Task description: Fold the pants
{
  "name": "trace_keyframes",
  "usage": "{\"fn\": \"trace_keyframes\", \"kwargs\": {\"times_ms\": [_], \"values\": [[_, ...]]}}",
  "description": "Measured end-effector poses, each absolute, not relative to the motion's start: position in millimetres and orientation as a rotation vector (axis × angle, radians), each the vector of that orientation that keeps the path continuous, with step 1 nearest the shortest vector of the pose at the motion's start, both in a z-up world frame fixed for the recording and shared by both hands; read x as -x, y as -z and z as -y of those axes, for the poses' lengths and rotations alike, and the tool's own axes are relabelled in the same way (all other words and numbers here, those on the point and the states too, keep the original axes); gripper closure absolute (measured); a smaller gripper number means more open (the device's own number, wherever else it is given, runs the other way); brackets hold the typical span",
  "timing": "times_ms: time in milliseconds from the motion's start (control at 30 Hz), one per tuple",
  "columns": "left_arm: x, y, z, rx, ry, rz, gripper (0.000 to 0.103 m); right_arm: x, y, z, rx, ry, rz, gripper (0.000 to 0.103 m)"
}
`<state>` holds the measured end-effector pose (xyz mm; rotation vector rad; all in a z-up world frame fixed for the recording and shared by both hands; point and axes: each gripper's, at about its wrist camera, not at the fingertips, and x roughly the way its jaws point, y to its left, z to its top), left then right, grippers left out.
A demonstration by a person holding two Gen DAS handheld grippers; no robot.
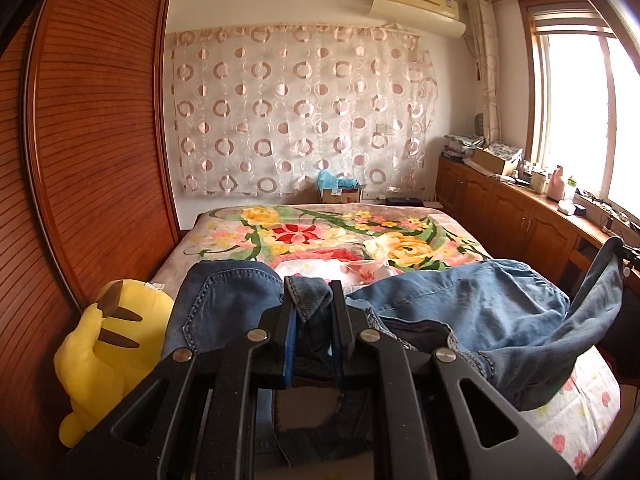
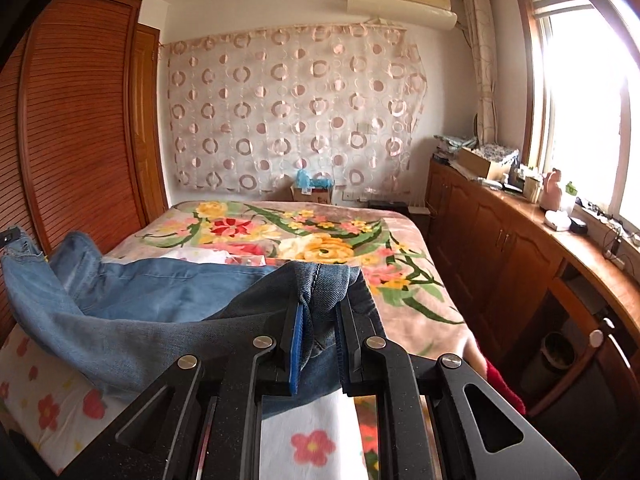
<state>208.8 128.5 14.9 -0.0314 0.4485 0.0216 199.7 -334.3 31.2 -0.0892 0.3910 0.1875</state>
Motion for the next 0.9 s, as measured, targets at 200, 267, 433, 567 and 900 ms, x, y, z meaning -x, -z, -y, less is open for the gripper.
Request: {"fn": "trace_keyframes", "kwargs": {"times_ms": [200,267,433,567,900], "values": [[-237,-18,-124,-0.002,-0.016,-0.451,0.088,-216,-50,325,0.091,-0.179,-0.375,0.089],[-248,-19,-123,-0.003,-0.014,-0.453,0.088,-219,-53,327,0.088,-0.179,-0.368,0.089],[-274,-15,-130,-0.002,-0.022,-0.471,0.088,-240,-51,322,0.089,-0.175,-0.373,0.089],[-294,-4,-143,0.027,-0.026,-0.505,0.088,-261,-42,312,0.11,-0.169,-0.398,0.089],[-325,37,-150,0.022,-0.028,-0.599,0.088,-322,-6,293,0.145,-0.153,-0.555,0.089]]}}
